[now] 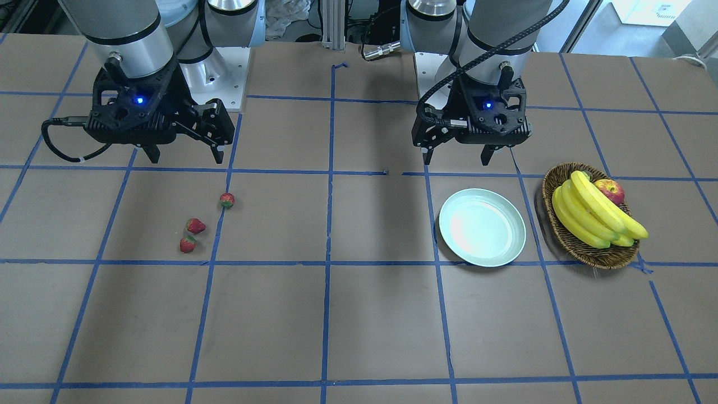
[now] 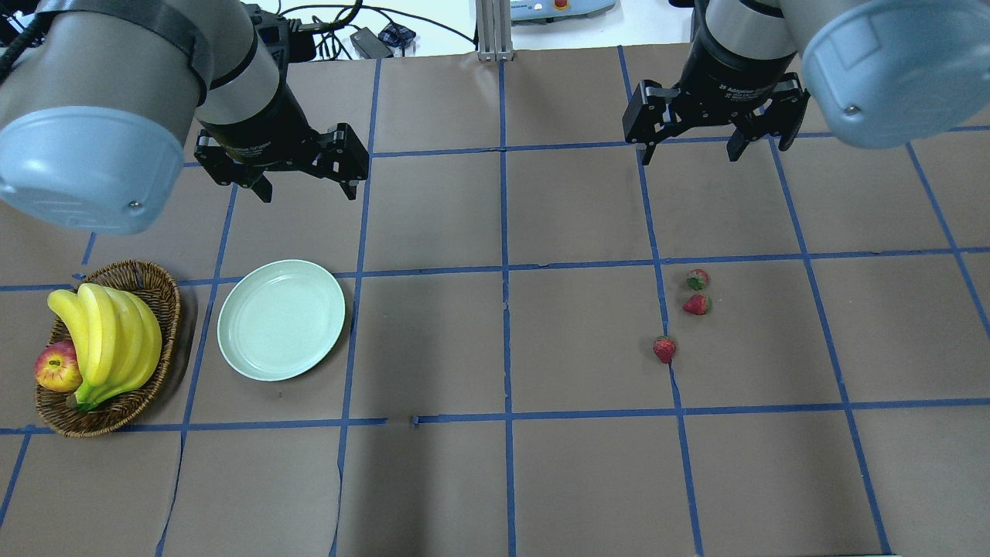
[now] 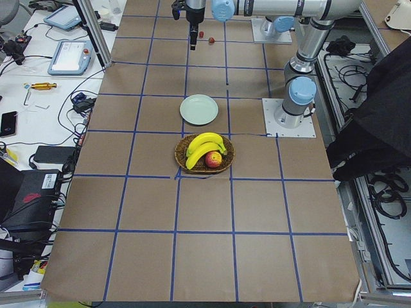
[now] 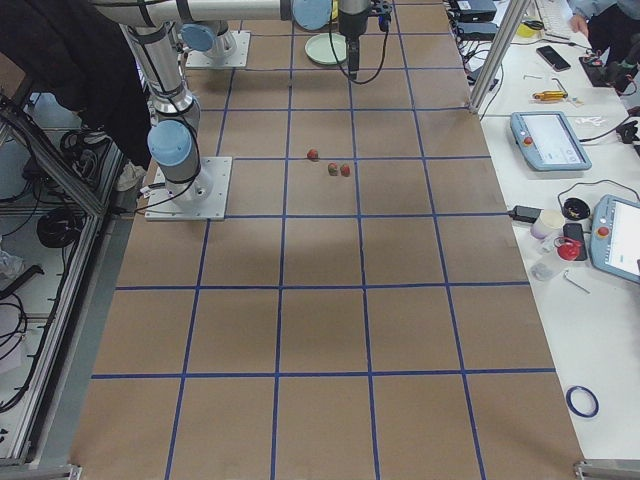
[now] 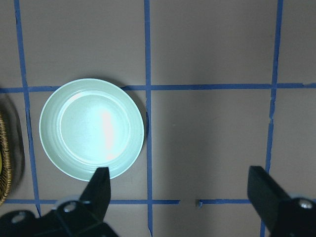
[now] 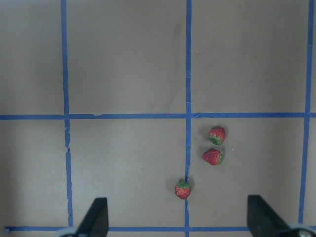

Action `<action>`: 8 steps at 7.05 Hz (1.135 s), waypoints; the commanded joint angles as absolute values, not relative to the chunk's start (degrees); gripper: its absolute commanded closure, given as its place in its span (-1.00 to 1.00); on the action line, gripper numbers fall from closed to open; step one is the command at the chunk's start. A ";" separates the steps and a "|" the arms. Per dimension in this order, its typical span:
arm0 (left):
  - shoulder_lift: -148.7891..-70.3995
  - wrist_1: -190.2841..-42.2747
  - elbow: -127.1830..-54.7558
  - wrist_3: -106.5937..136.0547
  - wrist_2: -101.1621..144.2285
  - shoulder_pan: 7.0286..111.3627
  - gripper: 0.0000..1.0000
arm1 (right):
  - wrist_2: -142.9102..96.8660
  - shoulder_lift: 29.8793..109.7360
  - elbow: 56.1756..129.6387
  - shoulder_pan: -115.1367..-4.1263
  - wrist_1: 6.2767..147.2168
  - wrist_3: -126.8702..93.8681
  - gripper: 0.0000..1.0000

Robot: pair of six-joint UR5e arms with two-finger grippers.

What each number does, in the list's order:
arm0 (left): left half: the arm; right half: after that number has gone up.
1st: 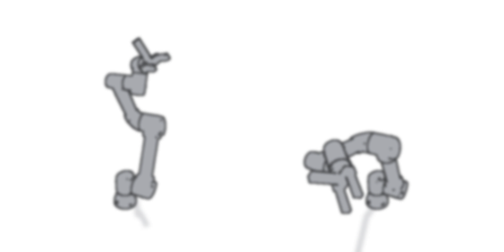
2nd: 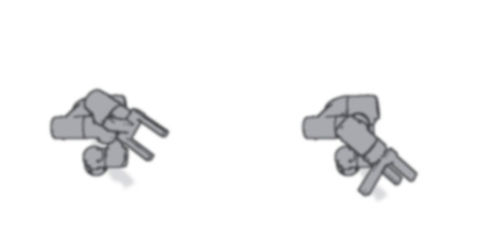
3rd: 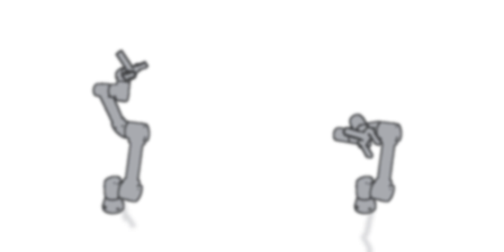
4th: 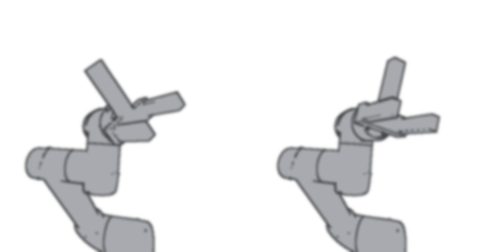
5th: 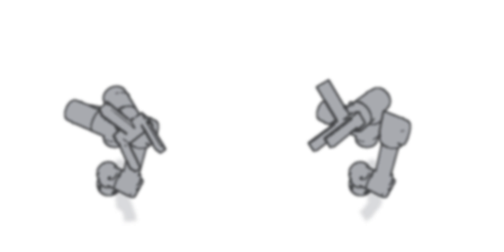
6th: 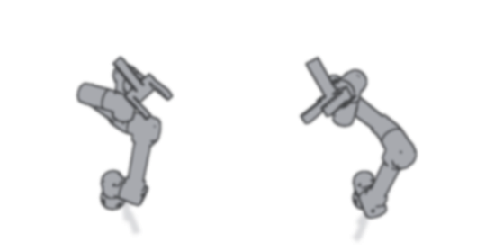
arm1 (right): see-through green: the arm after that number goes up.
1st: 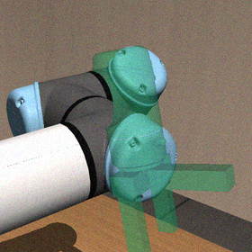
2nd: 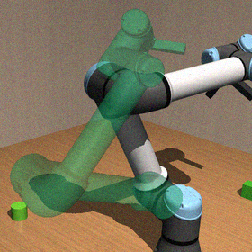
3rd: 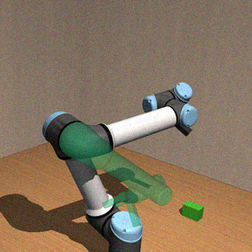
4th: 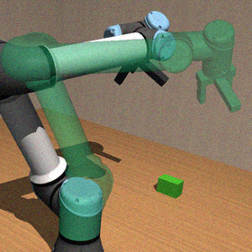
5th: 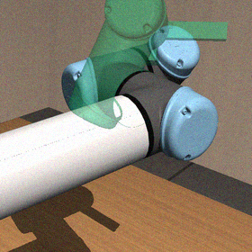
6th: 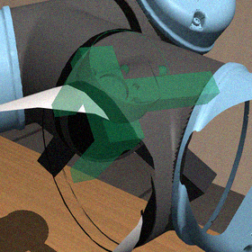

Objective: Collect all strawberries into plate

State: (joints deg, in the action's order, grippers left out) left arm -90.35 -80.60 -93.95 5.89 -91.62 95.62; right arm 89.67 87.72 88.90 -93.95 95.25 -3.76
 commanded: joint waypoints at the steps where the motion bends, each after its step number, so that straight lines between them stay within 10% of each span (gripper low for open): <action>1: -90.35 -80.60 -93.96 5.89 -91.58 95.62 -1.00 | 90.00 87.71 89.99 -93.96 95.27 -3.69 -1.00; 8: -90.53 -80.68 -94.13 5.89 -91.67 95.62 -1.00 | 90.35 81.58 106.95 -93.87 101.41 -3.87 -1.00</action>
State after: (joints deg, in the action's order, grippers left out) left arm -90.47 -80.66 -94.07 5.89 -91.67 95.62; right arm 90.28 84.05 104.90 -93.95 99.54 -3.87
